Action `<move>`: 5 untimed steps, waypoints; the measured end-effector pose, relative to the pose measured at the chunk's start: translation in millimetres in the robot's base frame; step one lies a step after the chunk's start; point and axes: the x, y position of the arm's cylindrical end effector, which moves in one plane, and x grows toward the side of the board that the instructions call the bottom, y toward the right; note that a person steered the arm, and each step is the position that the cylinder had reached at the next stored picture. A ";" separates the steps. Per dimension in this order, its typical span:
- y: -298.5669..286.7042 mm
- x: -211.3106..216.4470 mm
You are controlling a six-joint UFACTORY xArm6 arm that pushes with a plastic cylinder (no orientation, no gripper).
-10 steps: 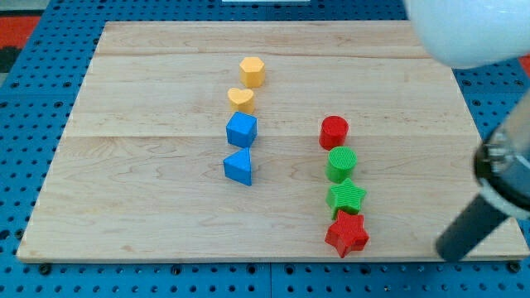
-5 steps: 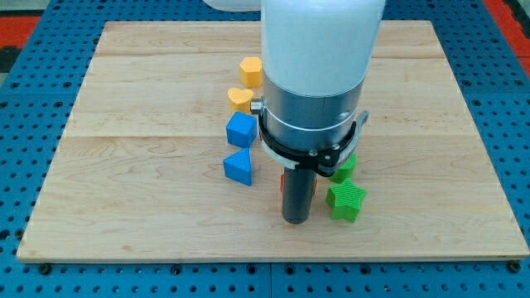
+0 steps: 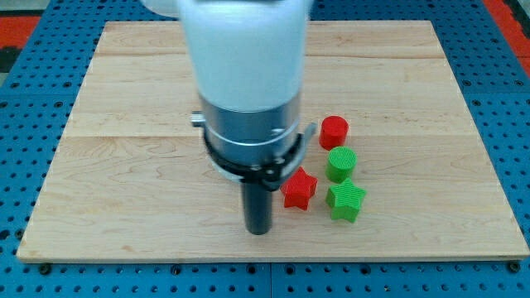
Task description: Push the red star closer to the green circle
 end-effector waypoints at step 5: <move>45.1 -30.4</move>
